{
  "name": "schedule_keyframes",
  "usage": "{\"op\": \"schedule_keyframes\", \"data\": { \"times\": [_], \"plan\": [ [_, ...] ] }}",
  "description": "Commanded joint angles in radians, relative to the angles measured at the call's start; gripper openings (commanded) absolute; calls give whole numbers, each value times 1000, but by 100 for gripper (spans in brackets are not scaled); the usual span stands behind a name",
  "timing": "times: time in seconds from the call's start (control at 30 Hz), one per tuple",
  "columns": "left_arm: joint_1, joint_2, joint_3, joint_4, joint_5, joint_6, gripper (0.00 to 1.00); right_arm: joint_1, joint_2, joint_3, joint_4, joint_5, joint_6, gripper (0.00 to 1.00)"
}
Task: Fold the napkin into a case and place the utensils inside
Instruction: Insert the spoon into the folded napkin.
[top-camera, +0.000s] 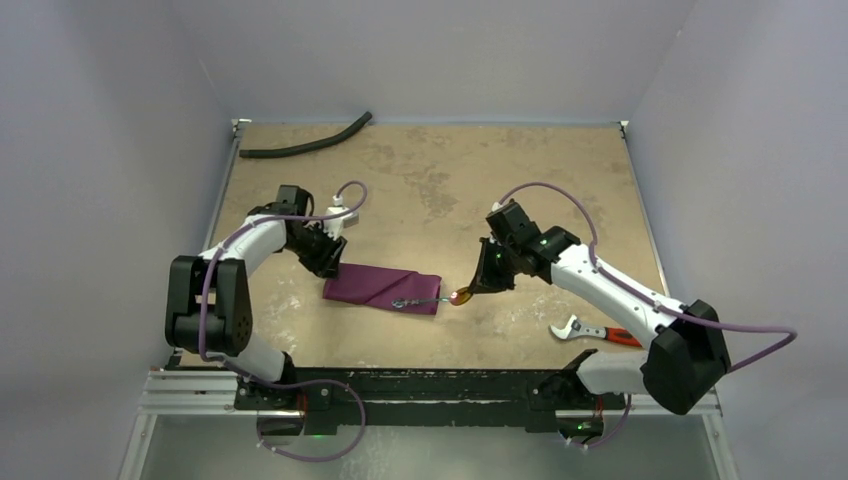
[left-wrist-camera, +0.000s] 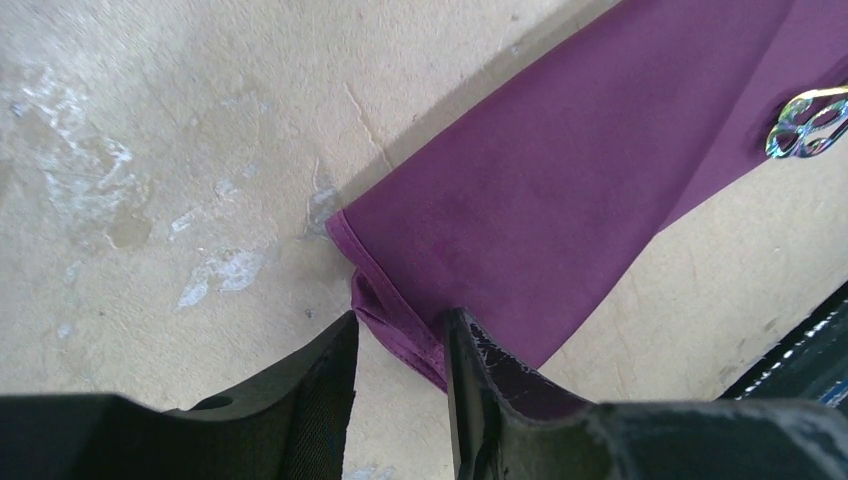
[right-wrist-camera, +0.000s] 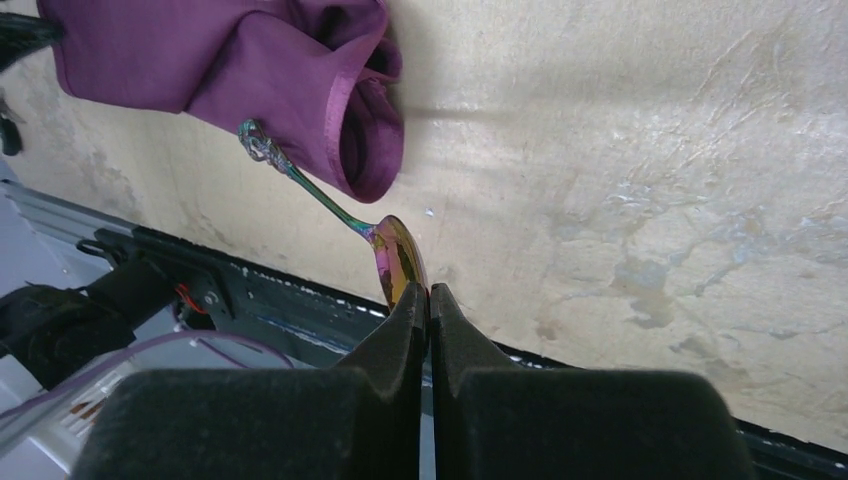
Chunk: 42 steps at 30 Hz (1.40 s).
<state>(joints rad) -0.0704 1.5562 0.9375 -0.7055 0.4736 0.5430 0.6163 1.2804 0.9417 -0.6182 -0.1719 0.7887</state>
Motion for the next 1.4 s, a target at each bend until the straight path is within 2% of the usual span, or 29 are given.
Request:
{"op": "schedule_keyframes", "data": {
  "times": [0.0,0.33,0.67,0.83,1.07,1.37],
  "plan": [
    [4,18,-39,55,-35,43,35,17,8,0,61,52,91,0],
    [2,44,-64,80,-17,67,31,44,63,-23,156,97,187,0],
    [-8,46,-95,73,20,74,19,88,129,27,183,168,259,0],
    [-13,49,-88,73,30,71,17,88,135,43,213,212,287,0],
    [-77,113,-34,107,68,-8,15,81,212,112,215,206,225,0],
    [-97,124,-42,135,36,-32,13,77,260,82,391,113,108,0]
  ]
}}
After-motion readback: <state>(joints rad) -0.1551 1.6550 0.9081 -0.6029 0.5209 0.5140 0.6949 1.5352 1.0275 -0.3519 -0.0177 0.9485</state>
